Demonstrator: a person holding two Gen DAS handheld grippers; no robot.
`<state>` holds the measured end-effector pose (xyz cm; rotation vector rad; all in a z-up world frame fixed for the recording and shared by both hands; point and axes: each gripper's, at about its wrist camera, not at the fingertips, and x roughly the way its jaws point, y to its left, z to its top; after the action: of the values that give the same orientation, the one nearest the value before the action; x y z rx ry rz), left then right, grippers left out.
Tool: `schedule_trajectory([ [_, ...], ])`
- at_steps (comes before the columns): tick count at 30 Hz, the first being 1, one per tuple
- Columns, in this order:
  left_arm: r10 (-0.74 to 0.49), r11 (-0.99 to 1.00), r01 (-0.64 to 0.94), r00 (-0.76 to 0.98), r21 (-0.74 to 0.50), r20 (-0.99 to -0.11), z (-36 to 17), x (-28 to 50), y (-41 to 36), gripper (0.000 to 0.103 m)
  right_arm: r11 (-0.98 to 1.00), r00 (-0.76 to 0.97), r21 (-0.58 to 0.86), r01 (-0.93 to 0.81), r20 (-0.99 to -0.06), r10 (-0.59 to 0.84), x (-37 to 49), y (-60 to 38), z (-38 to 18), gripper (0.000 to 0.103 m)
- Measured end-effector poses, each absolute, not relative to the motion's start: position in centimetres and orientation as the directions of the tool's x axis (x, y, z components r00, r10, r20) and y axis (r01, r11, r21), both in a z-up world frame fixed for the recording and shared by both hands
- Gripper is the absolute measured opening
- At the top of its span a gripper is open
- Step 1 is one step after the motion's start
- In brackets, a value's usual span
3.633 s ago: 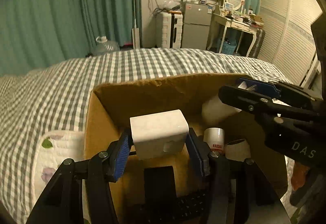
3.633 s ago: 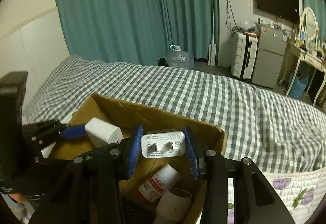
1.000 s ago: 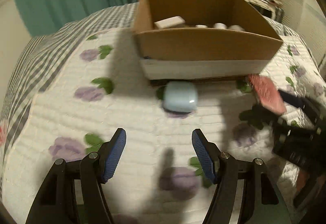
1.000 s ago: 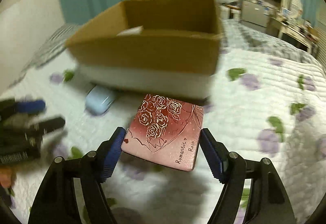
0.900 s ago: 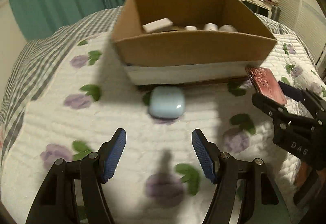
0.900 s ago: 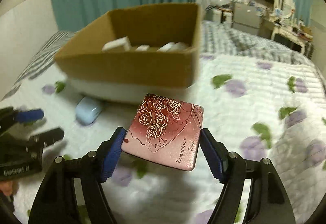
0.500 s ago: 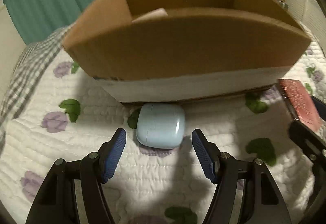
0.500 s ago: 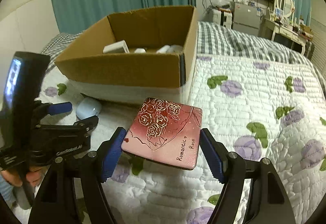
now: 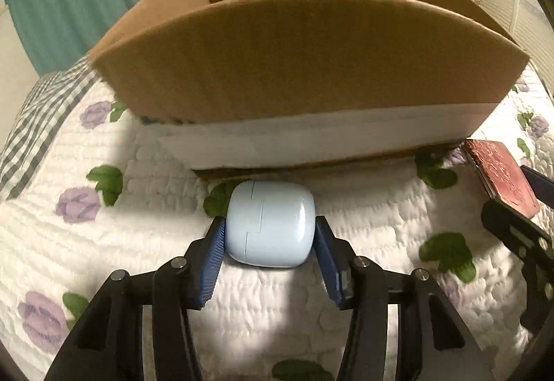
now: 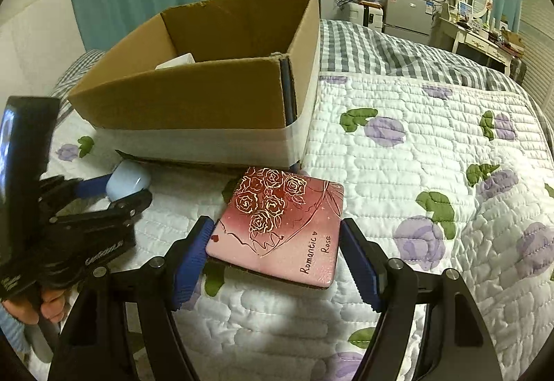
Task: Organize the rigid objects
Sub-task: 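Carry the earbud case and pink case into the box and release both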
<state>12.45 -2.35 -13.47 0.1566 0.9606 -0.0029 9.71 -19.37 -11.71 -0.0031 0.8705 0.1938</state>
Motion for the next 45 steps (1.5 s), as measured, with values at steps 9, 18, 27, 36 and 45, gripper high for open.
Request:
schedule_trajectory([
  [9, 0.031, 0.997, 0.039, 0.605, 0.069, -0.795, -12.0, 8.2, -1.5, 0.050, 0.988, 0.652, 0.045, -0.149, -0.746, 0.132, 8.9, -19.6, -11.1, 0.073],
  [18, 0.039, 0.999, -0.010, 0.660, 0.043, -0.751, -9.5, 4.9, -1.2, 0.050, 0.989, 0.693, 0.013, -0.147, -0.712, 0.112, 6.8, -20.1, -8.2, 0.074],
  [27, 0.040, 0.999, -0.022, 0.735, 0.034, -0.677, -1.4, 3.2, -1.2, 0.050, 0.984, 0.773, 0.002, -0.179, -0.618, 0.142, 6.3, -20.2, -0.6, 0.074],
  [36, -0.010, 0.998, 0.045, 0.813, 0.046, -0.582, 5.6, 8.2, -2.1, 0.050, 0.961, 0.827, 0.013, -0.278, -0.506, 0.246, 10.9, -19.1, 6.5, 0.074],
  [45, -0.035, 0.994, 0.088, 0.835, 0.070, -0.549, 6.4, 17.9, -3.5, 0.051, 0.954, 0.841, 0.020, -0.300, -0.467, 0.274, 18.9, -17.9, 7.3, 0.073],
])
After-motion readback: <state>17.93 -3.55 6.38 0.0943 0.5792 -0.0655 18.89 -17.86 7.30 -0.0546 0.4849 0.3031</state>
